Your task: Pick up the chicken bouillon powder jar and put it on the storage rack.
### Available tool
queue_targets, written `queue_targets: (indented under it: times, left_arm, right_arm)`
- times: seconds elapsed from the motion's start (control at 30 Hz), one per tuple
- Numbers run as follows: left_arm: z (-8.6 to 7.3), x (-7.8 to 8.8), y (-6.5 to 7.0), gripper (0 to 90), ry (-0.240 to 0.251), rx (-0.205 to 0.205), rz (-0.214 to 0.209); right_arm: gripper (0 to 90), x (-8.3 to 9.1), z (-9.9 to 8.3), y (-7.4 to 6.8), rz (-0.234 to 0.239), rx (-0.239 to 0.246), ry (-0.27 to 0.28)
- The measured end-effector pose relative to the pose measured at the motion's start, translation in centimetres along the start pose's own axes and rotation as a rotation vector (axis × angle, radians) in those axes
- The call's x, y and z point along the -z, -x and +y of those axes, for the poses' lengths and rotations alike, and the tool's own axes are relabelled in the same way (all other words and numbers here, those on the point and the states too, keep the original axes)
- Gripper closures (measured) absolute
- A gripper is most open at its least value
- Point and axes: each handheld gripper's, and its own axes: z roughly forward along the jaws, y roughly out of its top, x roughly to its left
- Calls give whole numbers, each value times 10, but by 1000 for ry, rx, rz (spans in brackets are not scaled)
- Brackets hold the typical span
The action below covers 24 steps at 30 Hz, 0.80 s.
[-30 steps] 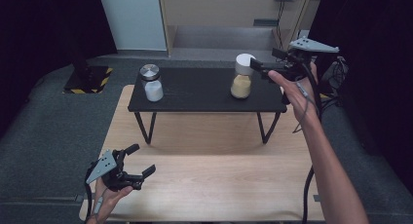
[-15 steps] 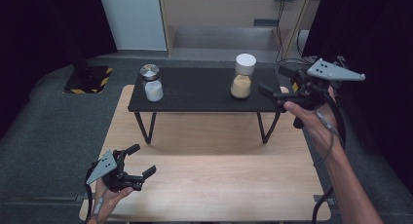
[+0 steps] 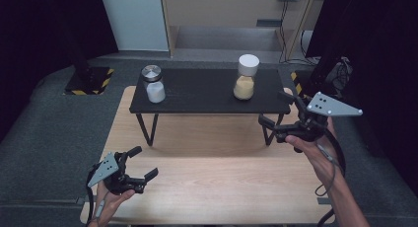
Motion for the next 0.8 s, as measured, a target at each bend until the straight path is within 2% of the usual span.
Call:
queue_targets:
  times: [0.1,0.47,0.6,0.8]
  left_arm:
    - [0,0,0,0,2,0,-1]
    - [0,0,0,0,0,0,-2]
    - [0,-1,0,0,-6,-4,-7]
    - [0,-2,0,0,-7,-5,-7]
  right_arm:
    - [60,0,-12,-3,12,-10,-1]
    - [64,-1,-57,-18,13,-32,-21]
    - [65,-3,-72,-21,12,-53,-21]
    - [66,-5,-91,-28,-3,-54,-17]
